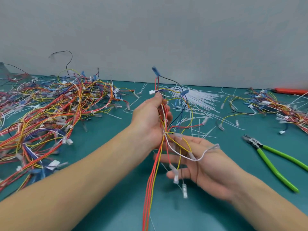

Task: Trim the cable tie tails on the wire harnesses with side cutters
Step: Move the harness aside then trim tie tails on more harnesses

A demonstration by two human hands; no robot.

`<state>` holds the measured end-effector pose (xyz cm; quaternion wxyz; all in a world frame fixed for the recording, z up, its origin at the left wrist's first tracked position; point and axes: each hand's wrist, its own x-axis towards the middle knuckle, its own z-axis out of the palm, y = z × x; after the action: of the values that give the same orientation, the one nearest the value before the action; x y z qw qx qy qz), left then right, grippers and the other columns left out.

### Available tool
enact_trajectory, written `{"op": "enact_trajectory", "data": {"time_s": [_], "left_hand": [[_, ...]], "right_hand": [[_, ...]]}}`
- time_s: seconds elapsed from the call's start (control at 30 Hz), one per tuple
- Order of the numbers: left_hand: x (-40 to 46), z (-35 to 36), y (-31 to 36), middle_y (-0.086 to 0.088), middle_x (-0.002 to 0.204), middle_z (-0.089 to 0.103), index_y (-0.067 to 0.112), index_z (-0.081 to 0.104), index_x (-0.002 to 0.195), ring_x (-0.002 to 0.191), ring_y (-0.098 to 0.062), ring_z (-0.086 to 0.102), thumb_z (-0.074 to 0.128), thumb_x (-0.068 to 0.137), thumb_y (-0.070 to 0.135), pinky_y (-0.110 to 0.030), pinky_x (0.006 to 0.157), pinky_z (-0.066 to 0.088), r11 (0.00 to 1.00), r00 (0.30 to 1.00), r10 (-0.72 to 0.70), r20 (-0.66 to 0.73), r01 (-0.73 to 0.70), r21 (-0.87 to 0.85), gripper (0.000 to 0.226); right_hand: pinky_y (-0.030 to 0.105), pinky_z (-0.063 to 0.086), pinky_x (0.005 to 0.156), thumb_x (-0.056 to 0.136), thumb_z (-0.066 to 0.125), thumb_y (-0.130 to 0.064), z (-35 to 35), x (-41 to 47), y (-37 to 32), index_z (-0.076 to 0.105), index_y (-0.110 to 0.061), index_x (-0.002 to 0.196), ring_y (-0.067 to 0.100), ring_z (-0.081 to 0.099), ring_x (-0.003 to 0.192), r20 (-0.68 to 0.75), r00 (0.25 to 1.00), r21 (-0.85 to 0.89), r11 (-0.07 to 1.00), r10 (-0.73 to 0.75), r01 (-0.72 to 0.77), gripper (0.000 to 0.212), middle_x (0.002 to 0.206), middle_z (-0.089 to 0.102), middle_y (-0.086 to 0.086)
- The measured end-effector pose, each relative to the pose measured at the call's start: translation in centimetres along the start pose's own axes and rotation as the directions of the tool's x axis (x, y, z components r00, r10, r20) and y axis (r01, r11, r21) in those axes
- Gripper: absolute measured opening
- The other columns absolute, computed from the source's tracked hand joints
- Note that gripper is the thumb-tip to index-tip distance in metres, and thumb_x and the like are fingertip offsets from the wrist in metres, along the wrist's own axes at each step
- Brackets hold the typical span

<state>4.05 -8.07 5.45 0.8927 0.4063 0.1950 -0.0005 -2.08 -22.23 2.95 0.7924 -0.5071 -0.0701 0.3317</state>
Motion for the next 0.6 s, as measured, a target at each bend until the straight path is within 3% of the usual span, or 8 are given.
{"op": "enact_trajectory", "data": {"time_s": [0.1,0.2,0.3,0.37,0.43,0.5,0.6], "left_hand": [[0.4,-0.3,-0.1,-0.004,0.068,0.055,0.01,0.06,0.107,0.051,-0.011,0.05,0.062,0.103,0.028,-0.018,0.047,0.044,0.997,0.999,0.032,-0.007,-0.031,0.071,0.019],[0.9,-0.7,-0.4,-0.003,0.068,0.052,0.015,0.06,0.098,0.05,-0.013,0.048,0.064,0.101,0.028,-0.018,0.048,0.039,0.978,0.999,0.036,-0.004,-0.035,0.204,0.015],[1.1,-1.0,-0.7,0.0,0.065,0.053,0.019,0.061,0.083,0.049,-0.013,0.05,0.069,0.098,0.026,-0.018,0.046,0.041,0.963,1.0,0.005,0.005,-0.006,0.268,0.018],[1.3,-1.3,-0.7,0.0,0.067,0.057,0.019,0.064,0.083,0.048,-0.011,0.054,0.071,0.097,0.025,-0.021,0.047,0.044,0.96,1.0,0.005,0.015,-0.008,0.278,0.017],[1.7,-1.9,-0.4,0.0,0.081,0.064,0.019,0.068,0.091,0.058,-0.012,0.061,0.071,0.097,0.027,-0.021,0.048,0.048,0.932,1.0,0.008,0.028,-0.018,0.362,0.01],[1.9,-2.4,0.0,-0.001,0.097,0.068,0.02,0.071,0.1,0.071,-0.014,0.067,0.071,0.096,0.024,-0.022,0.052,0.052,0.887,0.999,-0.028,0.047,0.003,0.462,0.006],[1.7,-2.7,0.9,-0.007,0.115,0.072,0.021,0.073,0.11,0.083,-0.018,0.077,0.07,0.096,0.023,-0.03,0.056,0.059,0.793,0.986,-0.114,0.125,0.014,0.608,0.014]], "right_hand": [[0.033,0.061,0.057,0.093,0.065,-0.03,-0.3,-0.1,-0.4,0.078,-0.011,0.114,0.034,0.075,0.103,0.024,0.998,0.012,0.998,0.065,-0.065,0.031,0.12,0.074,0.014],[0.036,0.064,0.065,0.099,0.059,-0.03,-0.5,0.0,-0.2,0.076,-0.012,0.113,0.037,0.073,0.106,0.089,0.985,0.077,0.985,0.148,-0.155,0.028,0.12,0.073,0.014],[0.044,0.066,0.071,0.094,0.063,-0.023,-0.9,-0.1,-0.4,0.075,-0.006,0.112,0.036,0.076,0.097,0.136,0.972,0.191,0.957,0.193,-0.217,0.027,0.104,0.076,0.012],[0.043,0.066,0.065,0.079,0.079,-0.014,-1.4,-0.1,-1.1,0.072,-0.003,0.115,0.029,0.078,0.083,0.138,0.973,0.272,0.938,0.184,-0.216,0.038,0.092,0.076,0.011],[0.043,0.066,0.062,0.068,0.086,-0.006,-2.2,-0.2,-2.2,0.07,-0.002,0.12,0.021,0.077,0.07,0.075,0.979,0.376,0.905,0.187,-0.202,0.055,0.085,0.073,0.007],[0.04,0.065,0.058,0.072,0.075,-0.009,-3.0,-0.2,-3.3,0.072,-0.002,0.119,0.013,0.071,0.058,-0.032,0.975,0.434,0.882,0.219,-0.184,0.047,0.078,0.068,0.0],[0.023,0.055,0.043,0.078,0.066,-0.01,-4.3,-0.4,-4.4,0.068,-0.002,0.121,0.006,0.057,0.047,-0.079,0.97,0.476,0.863,0.231,-0.167,0.043,0.075,0.058,-0.004]]}}
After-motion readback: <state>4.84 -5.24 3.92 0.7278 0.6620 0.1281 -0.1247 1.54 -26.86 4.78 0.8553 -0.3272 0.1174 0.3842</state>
